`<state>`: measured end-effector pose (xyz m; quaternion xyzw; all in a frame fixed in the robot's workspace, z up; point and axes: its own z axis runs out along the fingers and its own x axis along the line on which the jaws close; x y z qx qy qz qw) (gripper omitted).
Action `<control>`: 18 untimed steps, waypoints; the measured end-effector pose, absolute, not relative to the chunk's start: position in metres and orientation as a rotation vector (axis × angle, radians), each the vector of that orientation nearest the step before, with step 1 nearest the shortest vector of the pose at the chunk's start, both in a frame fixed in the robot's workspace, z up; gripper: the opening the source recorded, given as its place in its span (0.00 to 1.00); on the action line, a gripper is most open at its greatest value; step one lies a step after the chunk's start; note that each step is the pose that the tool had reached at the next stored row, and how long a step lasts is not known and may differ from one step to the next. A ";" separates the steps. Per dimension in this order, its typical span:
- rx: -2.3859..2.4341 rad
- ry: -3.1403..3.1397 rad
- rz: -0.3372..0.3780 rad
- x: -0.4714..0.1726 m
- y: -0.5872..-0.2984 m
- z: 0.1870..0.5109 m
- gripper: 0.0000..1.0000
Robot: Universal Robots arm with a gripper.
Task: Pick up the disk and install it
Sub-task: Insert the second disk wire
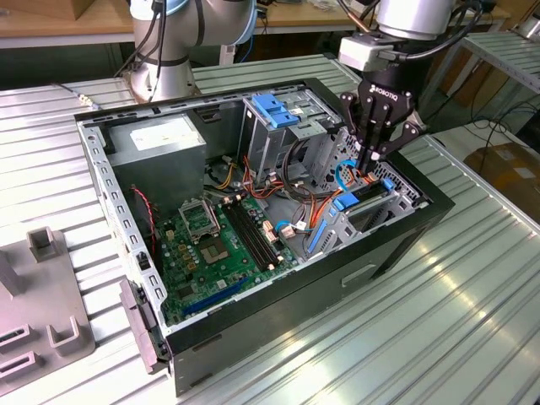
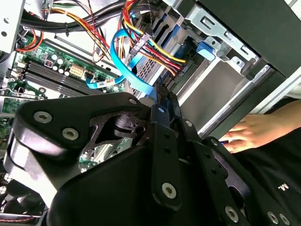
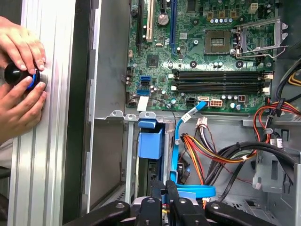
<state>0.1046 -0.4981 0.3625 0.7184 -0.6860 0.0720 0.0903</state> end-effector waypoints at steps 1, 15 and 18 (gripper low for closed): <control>2.138 -2.044 0.223 0.103 -0.498 0.362 0.16; 2.237 -2.149 0.173 0.093 -0.524 0.359 0.16; 2.250 -2.163 0.207 0.090 -0.525 0.359 0.16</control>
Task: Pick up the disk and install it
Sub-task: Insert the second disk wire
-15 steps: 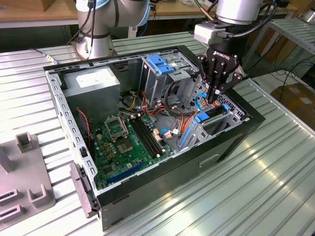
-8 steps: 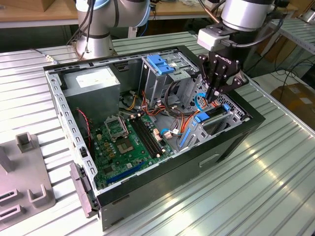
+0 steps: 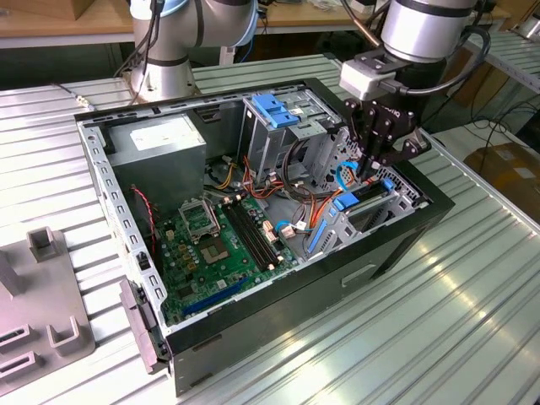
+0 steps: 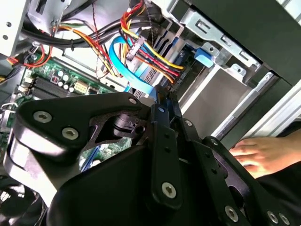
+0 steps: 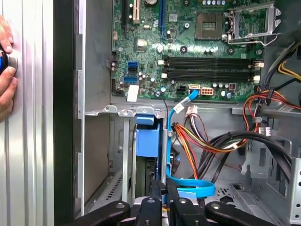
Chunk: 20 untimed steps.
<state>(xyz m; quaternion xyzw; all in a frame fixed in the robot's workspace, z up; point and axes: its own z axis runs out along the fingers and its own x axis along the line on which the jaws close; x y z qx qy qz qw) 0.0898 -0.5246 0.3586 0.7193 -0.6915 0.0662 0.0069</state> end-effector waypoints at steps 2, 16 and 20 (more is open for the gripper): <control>2.251 -2.165 0.211 0.088 -0.525 0.358 0.16; 2.266 -2.182 0.224 0.083 -0.535 0.353 0.16; 2.274 -2.191 0.213 0.083 -0.536 0.353 0.16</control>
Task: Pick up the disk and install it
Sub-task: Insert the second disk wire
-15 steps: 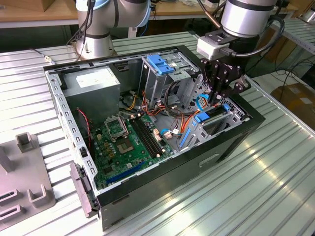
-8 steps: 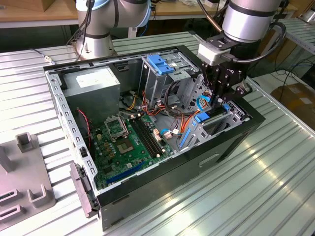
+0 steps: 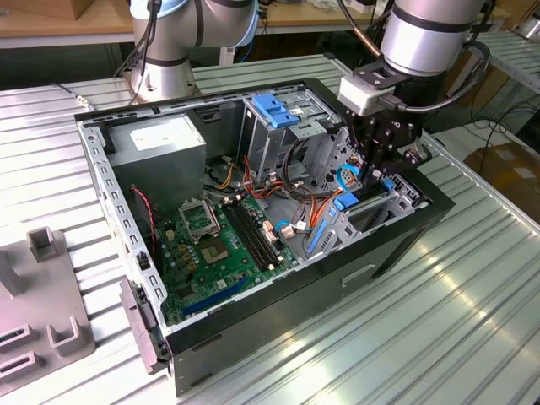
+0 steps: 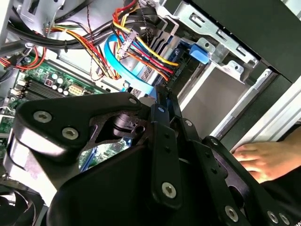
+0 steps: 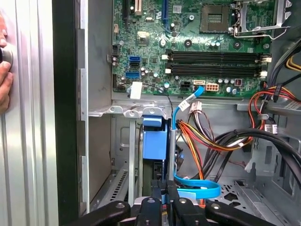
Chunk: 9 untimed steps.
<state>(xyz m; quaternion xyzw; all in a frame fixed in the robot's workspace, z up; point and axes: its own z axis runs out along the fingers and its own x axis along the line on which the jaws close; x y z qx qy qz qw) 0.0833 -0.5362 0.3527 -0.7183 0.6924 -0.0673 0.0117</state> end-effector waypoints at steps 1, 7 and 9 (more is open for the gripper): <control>-2.236 2.156 -0.201 0.083 -0.537 0.353 0.16; -2.199 2.128 -0.125 0.083 -0.545 0.352 0.16; -2.193 2.124 -0.114 0.083 -0.548 0.352 0.16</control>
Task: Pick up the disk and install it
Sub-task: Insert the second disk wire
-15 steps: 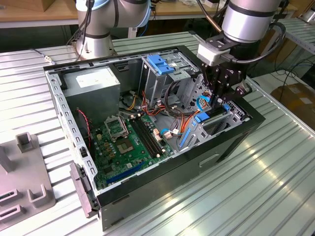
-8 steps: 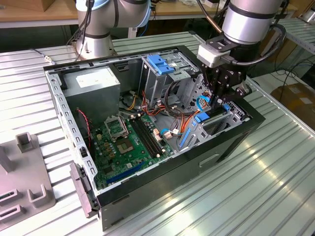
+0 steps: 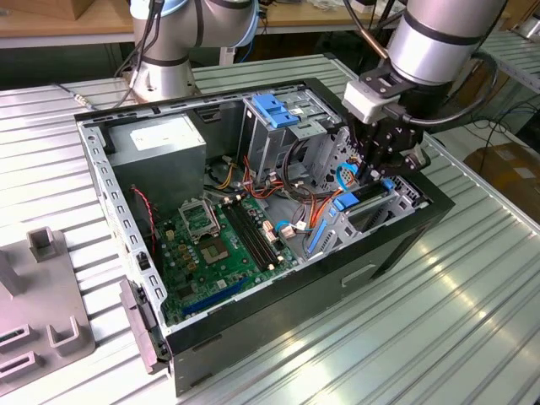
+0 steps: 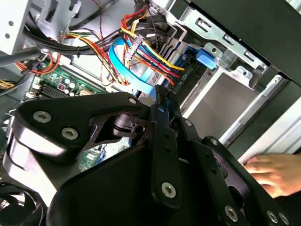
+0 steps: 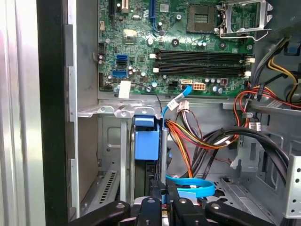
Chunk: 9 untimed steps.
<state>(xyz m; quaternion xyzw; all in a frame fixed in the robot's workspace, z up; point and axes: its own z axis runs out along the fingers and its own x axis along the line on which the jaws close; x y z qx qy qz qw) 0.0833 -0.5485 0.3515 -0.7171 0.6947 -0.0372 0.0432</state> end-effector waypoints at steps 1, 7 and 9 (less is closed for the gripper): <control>-2.193 2.124 -0.113 0.083 -0.550 0.351 0.16; -2.189 2.128 -0.114 0.084 -0.553 0.351 0.16; -2.186 2.132 -0.114 0.084 -0.555 0.351 0.16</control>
